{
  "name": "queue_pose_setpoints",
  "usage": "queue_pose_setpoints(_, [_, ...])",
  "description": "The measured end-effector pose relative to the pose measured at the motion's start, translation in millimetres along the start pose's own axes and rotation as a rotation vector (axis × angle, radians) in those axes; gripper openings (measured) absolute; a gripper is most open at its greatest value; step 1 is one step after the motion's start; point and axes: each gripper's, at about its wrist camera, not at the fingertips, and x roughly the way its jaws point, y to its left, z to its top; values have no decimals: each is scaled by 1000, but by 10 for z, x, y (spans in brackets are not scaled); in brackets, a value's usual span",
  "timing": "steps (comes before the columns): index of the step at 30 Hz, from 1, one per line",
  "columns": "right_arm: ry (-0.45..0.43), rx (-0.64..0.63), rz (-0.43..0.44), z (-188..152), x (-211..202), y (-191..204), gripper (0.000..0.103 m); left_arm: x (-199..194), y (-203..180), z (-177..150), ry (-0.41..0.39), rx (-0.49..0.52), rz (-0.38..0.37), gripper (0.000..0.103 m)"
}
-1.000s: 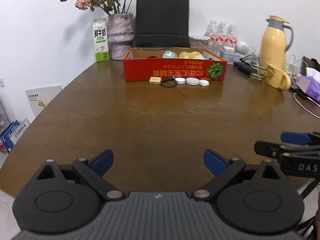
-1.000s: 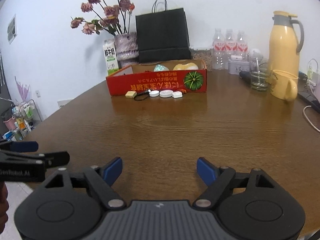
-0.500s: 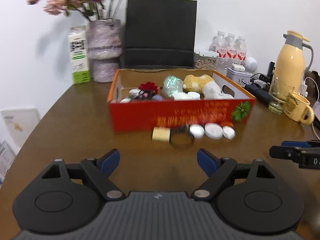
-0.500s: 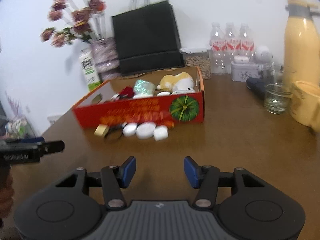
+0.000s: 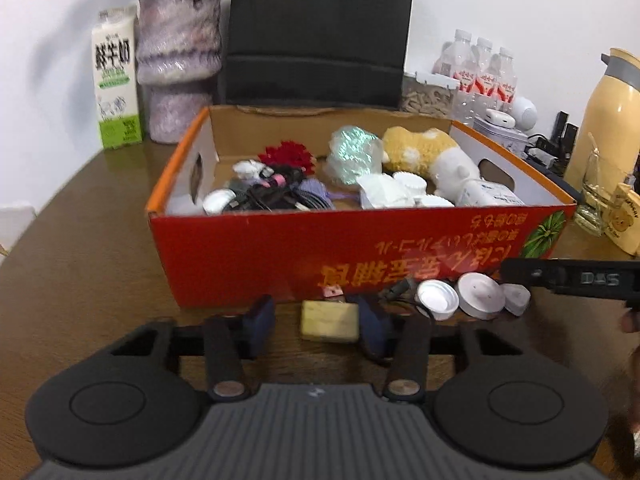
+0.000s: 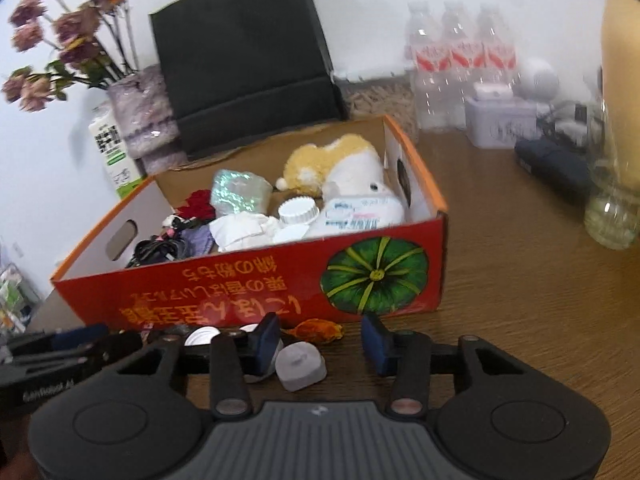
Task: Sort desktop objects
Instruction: 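Grasp the yellow sponge with the left tool while the right tool grasps the small orange item, then lift the sponge and orange item and carry them toward the box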
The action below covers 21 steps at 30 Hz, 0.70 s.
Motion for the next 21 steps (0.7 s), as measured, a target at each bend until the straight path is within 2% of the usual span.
queue_pose_setpoints(1, [-11,-2,-5,-17,12,13,38,10,3,-11,9,0,-13,33])
queue_pose_setpoints(2, [-17,-22,-22,-34,22,50,37,15,-10,-18,10,6,-11,32])
queue_pose_setpoints(6, [-49,-69,-28,-81,31,129,25,-30,-105,-48,-1,75,28,31])
queue_pose_setpoints(9, [-49,-84,-45,-103,12,138,24,-71,-111,-61,1,78,41,31])
queue_pose_setpoints(12, [-56,-85,-50,-119,-39,117,16,-154,-63,-69,-13,55,42,31])
queue_pose_setpoints(17, [-104,-84,-53,-163,-249,86,16,-383,-9,-141,-72,37,47,31])
queue_pose_setpoints(21, [-124,-69,-40,-227,-461,34,16,-556,-7,-277,-57,-5,51,31])
